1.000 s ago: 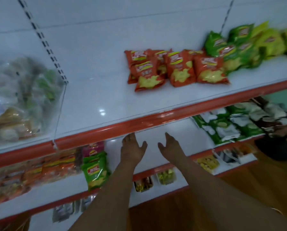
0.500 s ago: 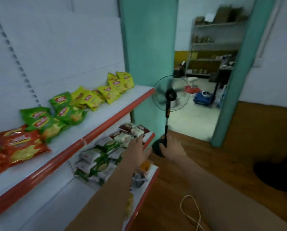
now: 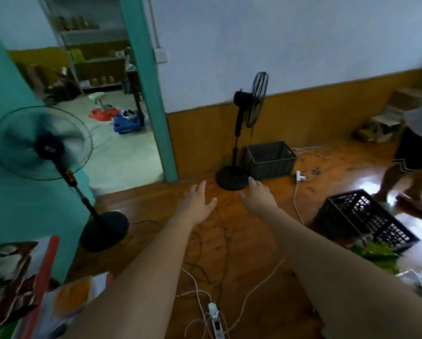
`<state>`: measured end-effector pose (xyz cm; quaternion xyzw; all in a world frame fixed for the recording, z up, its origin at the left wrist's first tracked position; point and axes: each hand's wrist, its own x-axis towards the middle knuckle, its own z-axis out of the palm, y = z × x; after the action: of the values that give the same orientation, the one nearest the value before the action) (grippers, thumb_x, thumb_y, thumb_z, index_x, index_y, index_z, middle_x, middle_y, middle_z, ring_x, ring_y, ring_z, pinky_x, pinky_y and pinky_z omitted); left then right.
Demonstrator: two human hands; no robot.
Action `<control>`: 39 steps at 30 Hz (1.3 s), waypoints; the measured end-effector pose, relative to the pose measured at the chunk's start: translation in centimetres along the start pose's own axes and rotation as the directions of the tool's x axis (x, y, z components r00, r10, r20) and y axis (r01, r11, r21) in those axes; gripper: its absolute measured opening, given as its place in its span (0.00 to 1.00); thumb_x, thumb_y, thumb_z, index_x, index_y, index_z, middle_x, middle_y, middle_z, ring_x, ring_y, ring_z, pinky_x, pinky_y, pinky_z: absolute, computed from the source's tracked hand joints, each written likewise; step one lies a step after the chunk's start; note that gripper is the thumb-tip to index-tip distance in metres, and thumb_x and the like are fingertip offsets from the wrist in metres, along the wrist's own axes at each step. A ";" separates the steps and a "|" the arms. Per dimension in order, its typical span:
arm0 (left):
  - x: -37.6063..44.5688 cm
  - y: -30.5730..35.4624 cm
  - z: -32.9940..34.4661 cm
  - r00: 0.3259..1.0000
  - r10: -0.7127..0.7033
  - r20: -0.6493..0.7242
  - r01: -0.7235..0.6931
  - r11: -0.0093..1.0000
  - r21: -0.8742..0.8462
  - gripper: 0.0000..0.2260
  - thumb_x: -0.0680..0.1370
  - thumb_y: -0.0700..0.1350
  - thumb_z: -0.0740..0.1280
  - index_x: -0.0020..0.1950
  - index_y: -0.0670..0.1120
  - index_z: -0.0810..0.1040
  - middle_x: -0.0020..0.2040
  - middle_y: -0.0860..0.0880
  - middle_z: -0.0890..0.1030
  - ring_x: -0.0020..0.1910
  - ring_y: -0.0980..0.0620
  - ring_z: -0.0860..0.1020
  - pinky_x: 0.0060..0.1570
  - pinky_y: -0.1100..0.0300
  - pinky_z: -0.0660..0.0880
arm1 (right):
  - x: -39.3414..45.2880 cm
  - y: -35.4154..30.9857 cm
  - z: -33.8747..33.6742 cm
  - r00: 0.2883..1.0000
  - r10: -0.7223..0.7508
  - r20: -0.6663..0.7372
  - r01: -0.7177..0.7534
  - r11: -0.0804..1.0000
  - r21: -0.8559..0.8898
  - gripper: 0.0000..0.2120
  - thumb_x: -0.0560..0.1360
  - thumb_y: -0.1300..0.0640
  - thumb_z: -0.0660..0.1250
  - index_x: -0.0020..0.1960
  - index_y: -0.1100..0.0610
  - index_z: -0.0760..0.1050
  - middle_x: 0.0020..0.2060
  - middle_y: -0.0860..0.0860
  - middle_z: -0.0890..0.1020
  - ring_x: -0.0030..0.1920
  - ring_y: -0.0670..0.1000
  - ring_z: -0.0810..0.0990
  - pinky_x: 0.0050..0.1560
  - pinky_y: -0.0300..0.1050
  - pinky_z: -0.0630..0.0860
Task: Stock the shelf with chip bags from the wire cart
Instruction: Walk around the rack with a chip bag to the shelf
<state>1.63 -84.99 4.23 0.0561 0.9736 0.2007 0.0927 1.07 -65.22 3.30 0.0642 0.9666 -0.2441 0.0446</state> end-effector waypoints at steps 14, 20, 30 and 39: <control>14.9 21.2 8.0 0.726 0.604 0.329 -0.646 0.763 0.026 0.32 0.81 0.59 0.58 0.80 0.47 0.53 0.78 0.45 0.60 0.75 0.41 0.62 0.69 0.45 0.65 | -0.9 16.1 -6.4 0.743 0.615 -0.265 -0.623 0.780 0.064 0.28 0.77 0.44 0.59 0.72 0.56 0.62 0.64 0.56 0.74 0.64 0.60 0.72 0.60 0.56 0.75; 15.3 28.5 14.1 0.535 0.716 0.449 -0.791 0.611 -0.033 0.32 0.80 0.58 0.59 0.80 0.47 0.53 0.75 0.45 0.64 0.72 0.42 0.65 0.68 0.45 0.67 | -3.4 22.2 -7.6 0.592 0.773 -0.231 -0.765 0.628 0.140 0.21 0.78 0.48 0.60 0.67 0.57 0.66 0.60 0.59 0.76 0.62 0.62 0.74 0.58 0.54 0.73; 21.7 41.2 23.5 0.513 0.669 0.538 -0.777 0.628 -0.040 0.30 0.81 0.57 0.57 0.80 0.48 0.53 0.77 0.45 0.62 0.73 0.42 0.64 0.69 0.44 0.67 | 1.1 36.2 -9.4 0.520 0.851 -0.080 -0.798 0.517 0.309 0.29 0.77 0.49 0.61 0.75 0.57 0.60 0.69 0.59 0.70 0.68 0.60 0.70 0.64 0.53 0.70; 27.8 47.5 31.2 0.504 0.586 0.635 -0.735 0.676 -0.041 0.30 0.82 0.57 0.57 0.80 0.45 0.54 0.76 0.43 0.63 0.73 0.42 0.65 0.68 0.45 0.68 | 6.1 45.3 -9.1 0.506 0.861 0.053 -0.793 0.440 0.421 0.32 0.79 0.52 0.60 0.78 0.59 0.52 0.74 0.59 0.64 0.69 0.59 0.69 0.65 0.53 0.72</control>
<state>-15.81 -25.65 -9.20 0.4971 0.8091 0.0753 0.3042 1.20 -20.77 -10.58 0.5574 0.7396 -0.3720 0.0626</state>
